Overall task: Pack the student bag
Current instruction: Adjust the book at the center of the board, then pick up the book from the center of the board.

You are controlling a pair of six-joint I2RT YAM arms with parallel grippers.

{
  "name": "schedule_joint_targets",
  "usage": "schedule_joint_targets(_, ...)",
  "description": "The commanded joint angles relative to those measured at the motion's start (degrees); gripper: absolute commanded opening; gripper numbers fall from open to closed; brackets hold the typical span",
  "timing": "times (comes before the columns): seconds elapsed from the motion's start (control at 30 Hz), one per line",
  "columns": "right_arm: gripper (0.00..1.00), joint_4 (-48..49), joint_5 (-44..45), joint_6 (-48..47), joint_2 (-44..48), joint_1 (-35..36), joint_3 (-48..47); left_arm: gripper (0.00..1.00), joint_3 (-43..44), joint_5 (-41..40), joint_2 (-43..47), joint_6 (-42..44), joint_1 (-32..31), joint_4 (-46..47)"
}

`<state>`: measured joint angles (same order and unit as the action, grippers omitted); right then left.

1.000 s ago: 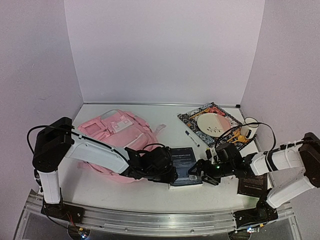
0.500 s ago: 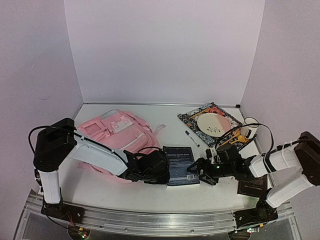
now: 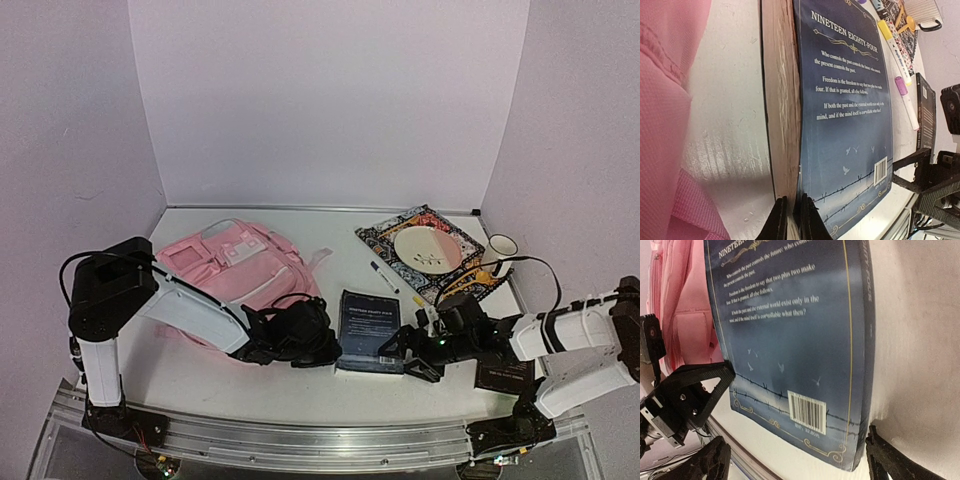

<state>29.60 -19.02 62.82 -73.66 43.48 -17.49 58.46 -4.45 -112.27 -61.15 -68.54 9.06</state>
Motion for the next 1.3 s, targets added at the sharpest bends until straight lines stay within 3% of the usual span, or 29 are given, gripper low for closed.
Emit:
schedule_joint_targets(0.0,0.95,-9.55,-0.59,1.19,-0.06,0.42,2.93,0.08,-2.57,5.88,-4.04,-2.15,-0.11,-1.28)
schedule_joint_targets(0.3,0.92,17.43,-5.07,5.31,-5.15,0.38,5.03,0.05,-1.93,9.28,-6.87,-2.48,-0.1,-0.09)
schedule_joint_targets(0.43,0.9,27.9,-4.48,6.35,-3.11,0.39,7.05,0.04,-1.8,10.44,-7.8,-2.65,-0.11,0.2)
schedule_joint_targets(0.87,0.79,31.11,5.36,3.47,13.78,0.38,8.17,0.04,-0.49,13.45,-8.99,-3.18,-0.31,1.77)
schedule_joint_targets(1.1,0.75,25.3,5.33,3.81,8.62,0.38,4.87,0.04,-0.37,14.13,-7.8,-4.04,-0.45,3.57)
schedule_joint_targets(1.27,0.7,27.99,5.5,3.91,4.08,0.38,4.88,0.04,-0.25,15.5,-7.85,-4.94,-0.54,5.38)
